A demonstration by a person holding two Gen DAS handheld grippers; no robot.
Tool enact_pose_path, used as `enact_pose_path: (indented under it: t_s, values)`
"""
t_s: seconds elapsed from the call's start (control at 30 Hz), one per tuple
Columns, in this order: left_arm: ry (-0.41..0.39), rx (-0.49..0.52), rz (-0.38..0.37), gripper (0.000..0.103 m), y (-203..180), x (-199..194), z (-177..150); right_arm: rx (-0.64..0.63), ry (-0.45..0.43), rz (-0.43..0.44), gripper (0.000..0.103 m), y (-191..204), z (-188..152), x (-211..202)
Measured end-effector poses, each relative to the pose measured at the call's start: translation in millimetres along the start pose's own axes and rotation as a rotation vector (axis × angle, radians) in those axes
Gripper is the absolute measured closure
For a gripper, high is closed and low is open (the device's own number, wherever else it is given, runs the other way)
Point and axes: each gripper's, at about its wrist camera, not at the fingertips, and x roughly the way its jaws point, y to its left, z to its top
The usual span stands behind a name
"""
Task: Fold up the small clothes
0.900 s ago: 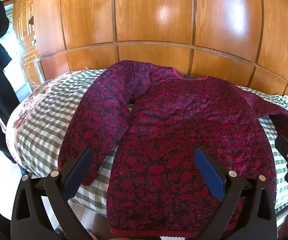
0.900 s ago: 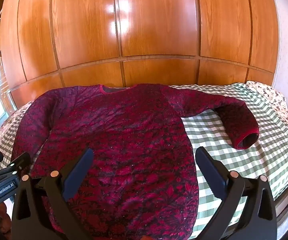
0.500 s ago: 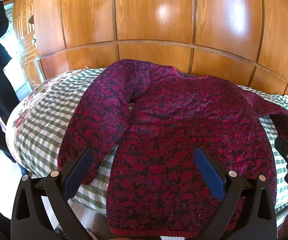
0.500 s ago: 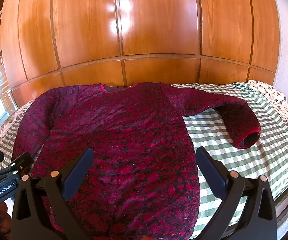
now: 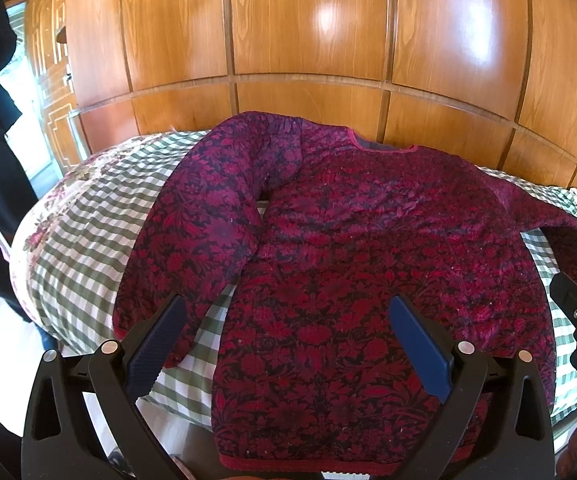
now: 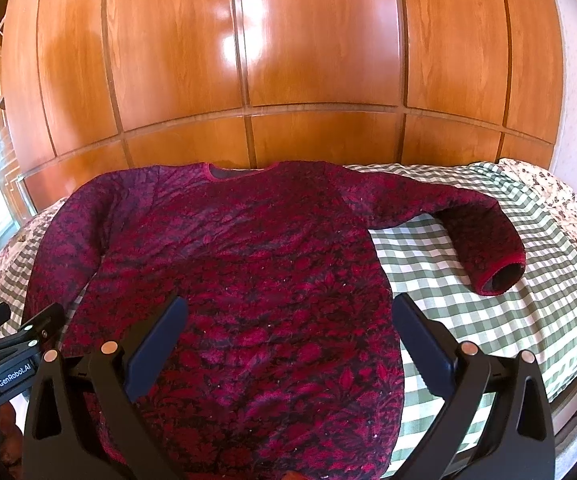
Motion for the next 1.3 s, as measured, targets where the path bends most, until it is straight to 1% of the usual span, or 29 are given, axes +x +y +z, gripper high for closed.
enact_pose_path:
  t_s: [0.07,0.13,0.33,0.47,0.53,0.6,0.67,0.73,0.77,0.8,0.87,0.93,0.97,1.0,1.03,1.1,1.13,1.17,1.2,1.27,1.3]
  values:
    - [0.003,-0.001,0.000,0.003,0,1,0,-0.001,0.001,0.001,0.002,1,0,1]
    - [0.005,0.000,-0.001,0.003,0,2,0,0.004,-0.031,0.005,0.002,0,-1,0]
    - [0.005,0.001,-0.003,0.003,0,2,1,0.016,-0.032,0.011,0.002,-1,-2,2]
    - [0.014,0.003,-0.030,0.003,0,5,2,0.015,-0.053,0.025,0.002,-1,-1,2]
    - [0.027,0.008,-0.061,0.003,1,7,3,0.000,-0.046,0.047,0.002,0,0,4]
    - [0.056,0.006,-0.128,0.003,4,11,4,-0.030,-0.049,0.074,0.002,3,1,6]
    - [0.076,-0.046,-0.212,0.003,15,17,4,-0.062,-0.085,0.128,0.002,9,3,8]
    - [0.066,-0.109,-0.250,0.003,27,18,4,-0.078,-0.091,0.175,0.002,15,4,11]
    - [0.054,-0.146,-0.239,0.003,39,19,6,-0.094,-0.065,0.204,0.002,20,6,14]
    - [0.044,-0.162,-0.213,0.003,45,18,8,-0.108,-0.054,0.223,0.002,26,8,16]
    - [0.012,-0.197,-0.124,0.003,68,18,12,-0.124,0.006,0.270,0.002,36,8,22]
    - [-0.013,-0.233,-0.059,0.003,88,18,14,-0.153,0.003,0.319,0.002,50,8,24]
    - [-0.021,-0.263,-0.019,0.003,102,19,13,-0.157,0.016,0.339,0.002,55,7,27]
    - [-0.024,-0.286,0.006,0.003,111,19,12,-0.173,0.030,0.381,0.002,66,8,30]
    - [-0.026,-0.323,0.036,0.003,124,21,11,-0.198,0.074,0.411,0.002,73,8,41]
    - [-0.015,-0.383,0.080,0.003,145,26,9,-0.196,0.136,0.495,0.004,90,8,53]
    - [-0.009,-0.415,0.113,0.003,156,29,7,-0.189,0.178,0.554,0.013,100,8,61]
    - [0.000,-0.444,0.151,0.003,166,31,4,-0.195,0.223,0.594,0.027,112,6,70]
    - [0.009,-0.462,0.178,0.003,172,34,3,-0.200,0.264,0.627,0.031,122,5,79]
    - [0.034,-0.506,0.235,0.003,187,37,-3,-0.214,0.324,0.671,0.034,142,2,94]
    - [0.045,-0.519,0.251,0.003,191,38,-7,-0.228,0.346,0.690,0.035,153,0,99]
